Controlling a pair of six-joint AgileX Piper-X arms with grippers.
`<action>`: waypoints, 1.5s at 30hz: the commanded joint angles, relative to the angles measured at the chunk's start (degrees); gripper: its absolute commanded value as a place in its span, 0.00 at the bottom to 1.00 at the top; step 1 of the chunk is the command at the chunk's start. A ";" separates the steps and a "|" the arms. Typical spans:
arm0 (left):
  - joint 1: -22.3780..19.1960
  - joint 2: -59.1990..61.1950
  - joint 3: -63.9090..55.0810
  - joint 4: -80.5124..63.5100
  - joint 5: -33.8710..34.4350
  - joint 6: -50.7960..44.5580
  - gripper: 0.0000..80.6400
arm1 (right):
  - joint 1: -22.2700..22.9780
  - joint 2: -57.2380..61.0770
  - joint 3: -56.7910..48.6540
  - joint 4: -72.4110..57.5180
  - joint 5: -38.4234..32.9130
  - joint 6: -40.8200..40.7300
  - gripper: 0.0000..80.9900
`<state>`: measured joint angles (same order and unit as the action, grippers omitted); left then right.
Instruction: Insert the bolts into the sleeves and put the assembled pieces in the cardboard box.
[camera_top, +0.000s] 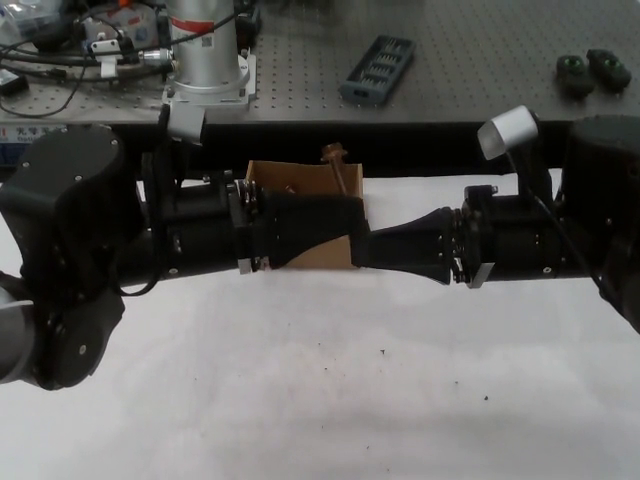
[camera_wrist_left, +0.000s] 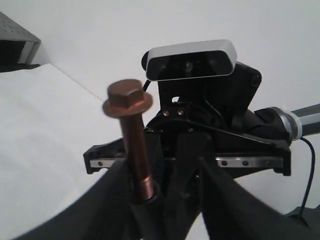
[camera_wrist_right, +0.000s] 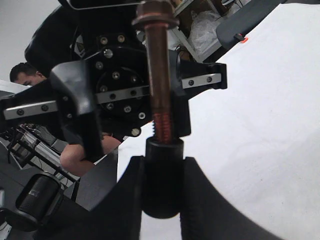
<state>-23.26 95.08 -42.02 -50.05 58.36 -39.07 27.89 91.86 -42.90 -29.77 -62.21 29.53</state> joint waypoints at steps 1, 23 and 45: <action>1.24 -0.85 0.10 -1.44 1.73 0.79 0.49 | -0.43 -0.25 -0.86 -1.89 1.26 0.26 0.05; 3.72 -2.96 0.10 2.80 -4.47 2.44 0.32 | 0.91 -0.25 -0.86 -5.56 1.25 0.39 0.05; 3.72 -2.96 -0.19 8.36 -11.96 -3.20 0.01 | 4.00 -0.25 -0.86 -5.30 0.12 1.27 0.05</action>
<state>-19.56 92.74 -41.65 -41.37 44.78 -39.48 31.91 91.86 -43.16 -33.73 -62.25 30.41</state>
